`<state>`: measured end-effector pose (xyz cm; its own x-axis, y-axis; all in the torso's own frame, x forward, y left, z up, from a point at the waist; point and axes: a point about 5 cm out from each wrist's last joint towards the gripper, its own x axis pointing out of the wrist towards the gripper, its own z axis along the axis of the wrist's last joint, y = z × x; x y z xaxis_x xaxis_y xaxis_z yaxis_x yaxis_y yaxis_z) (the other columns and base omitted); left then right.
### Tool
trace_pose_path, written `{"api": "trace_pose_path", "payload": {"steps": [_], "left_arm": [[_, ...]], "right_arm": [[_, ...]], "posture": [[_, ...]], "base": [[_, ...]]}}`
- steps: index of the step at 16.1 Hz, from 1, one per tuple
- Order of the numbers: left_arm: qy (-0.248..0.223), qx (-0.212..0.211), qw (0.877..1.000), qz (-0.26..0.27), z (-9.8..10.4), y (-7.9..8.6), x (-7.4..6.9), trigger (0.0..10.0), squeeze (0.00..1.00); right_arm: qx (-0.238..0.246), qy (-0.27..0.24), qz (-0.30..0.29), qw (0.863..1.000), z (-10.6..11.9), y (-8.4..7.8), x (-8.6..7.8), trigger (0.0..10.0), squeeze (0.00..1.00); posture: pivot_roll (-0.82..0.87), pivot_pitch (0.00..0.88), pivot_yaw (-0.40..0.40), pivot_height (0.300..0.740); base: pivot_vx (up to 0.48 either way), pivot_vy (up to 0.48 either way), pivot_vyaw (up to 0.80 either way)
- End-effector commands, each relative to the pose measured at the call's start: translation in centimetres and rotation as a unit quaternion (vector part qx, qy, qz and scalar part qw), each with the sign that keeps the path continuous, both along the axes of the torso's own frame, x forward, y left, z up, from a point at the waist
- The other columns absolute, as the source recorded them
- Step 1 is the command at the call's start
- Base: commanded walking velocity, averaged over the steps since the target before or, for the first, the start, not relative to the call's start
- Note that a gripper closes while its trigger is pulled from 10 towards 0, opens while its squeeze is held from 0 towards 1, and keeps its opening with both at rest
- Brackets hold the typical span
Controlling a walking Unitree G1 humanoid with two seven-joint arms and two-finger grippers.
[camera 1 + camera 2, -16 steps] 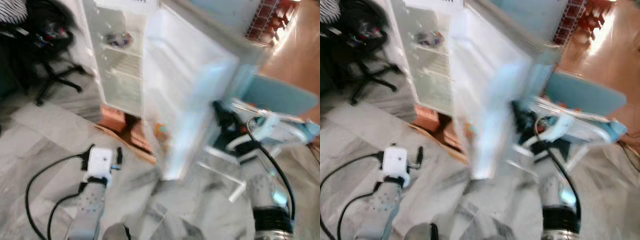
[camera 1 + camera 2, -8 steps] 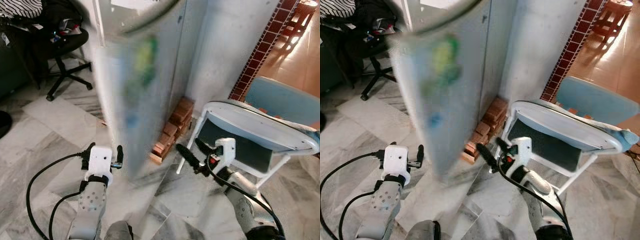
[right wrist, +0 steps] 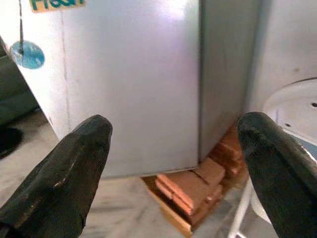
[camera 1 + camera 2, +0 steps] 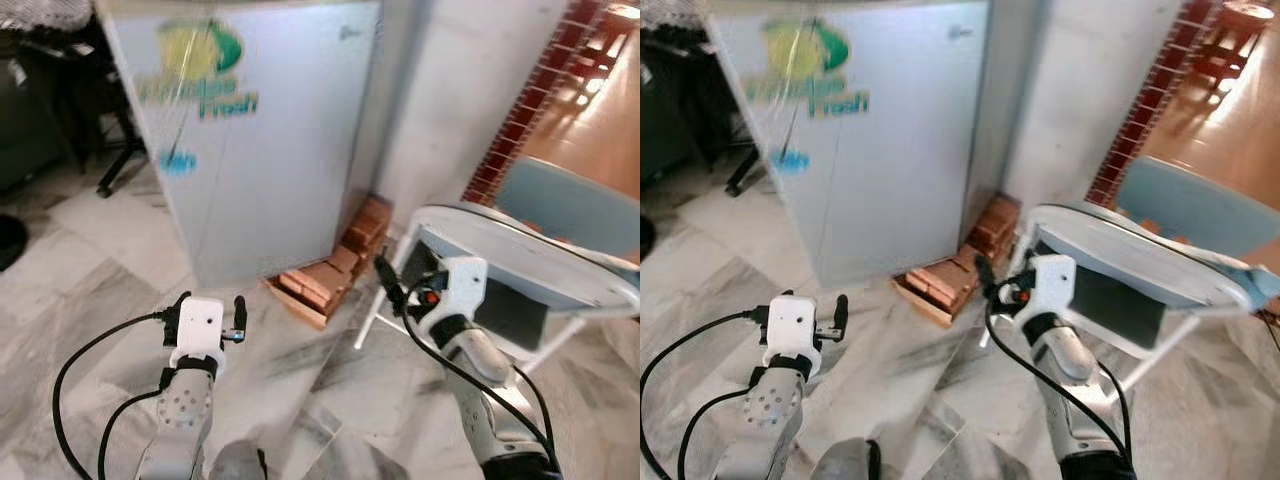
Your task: Restocking fridge
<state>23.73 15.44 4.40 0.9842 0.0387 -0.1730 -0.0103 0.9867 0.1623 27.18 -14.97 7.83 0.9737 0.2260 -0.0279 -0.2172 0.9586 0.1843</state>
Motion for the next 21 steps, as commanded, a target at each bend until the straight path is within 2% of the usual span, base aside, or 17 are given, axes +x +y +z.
{"api": "trace_pose_path", "payload": {"steps": [1, 4, 6, 11, 17, 18, 21], "left_arm": [[-0.013, 0.010, 1.000, 0.002, 0.4, 0.3, 0.1, 10.0, 0.00], [-0.025, 0.008, 1.000, -0.003, 1.1, 0.1, 0.6, 10.0, 0.00], [-0.038, 0.007, 0.999, -0.007, 1.7, 0.3, 1.2, 10.0, 0.00], [-0.056, -0.004, 0.998, -0.012, 2.2, 0.4, 1.3, 10.0, 0.00], [-0.061, -0.020, 0.998, -0.013, 2.6, 0.6, 1.7, 10.0, 0.00], [-0.055, -0.035, 0.998, -0.024, 2.5, 0.5, 1.7, 10.0, 0.00], [-0.057, -0.030, 0.998, -0.024, 2.5, 0.5, 1.4, 10.0, 0.00]], "right_arm": [[-0.010, -0.019, -0.040, 0.999, 0.1, -0.9, 0.1, 10.0, 0.00], [-0.010, -0.016, -0.092, 0.996, 0.7, -2.1, 0.5, 10.0, 0.00], [0.000, -0.003, -0.104, 0.995, 0.5, -2.4, 0.7, 10.0, 0.00], [-0.017, -0.009, -0.120, 0.993, 0.1, -2.4, 0.8, 10.0, 0.00], [-0.010, -0.011, -0.132, 0.991, -0.1, -2.6, 0.6, 10.0, 0.00], [0.062, -0.011, -0.125, 0.990, -0.1, -2.5, 0.3, 10.0, 0.00], [0.015, 0.001, -0.134, 0.991, -0.5, -3.0, 0.2, 10.0, 0.00]], "posture": [[0.12, 0.058, -0.066, 0.740], [0.11, 0.049, -0.056, 0.740], [0.12, 0.048, -0.057, 0.740], [0.12, 0.044, -0.054, 0.740], [0.12, 0.043, -0.048, 0.740], [0.11, 0.045, -0.046, 0.740], [0.11, 0.045, -0.038, 0.740]], "base": [[0.000, 0.480, 0.00], [0.000, 0.480, 0.00], [0.000, 0.480, 0.00], [0.000, 0.480, -0.80], [0.000, 0.480, -0.67], [0.000, 0.480, 0.00], [0.000, 0.480, 0.00]]}}
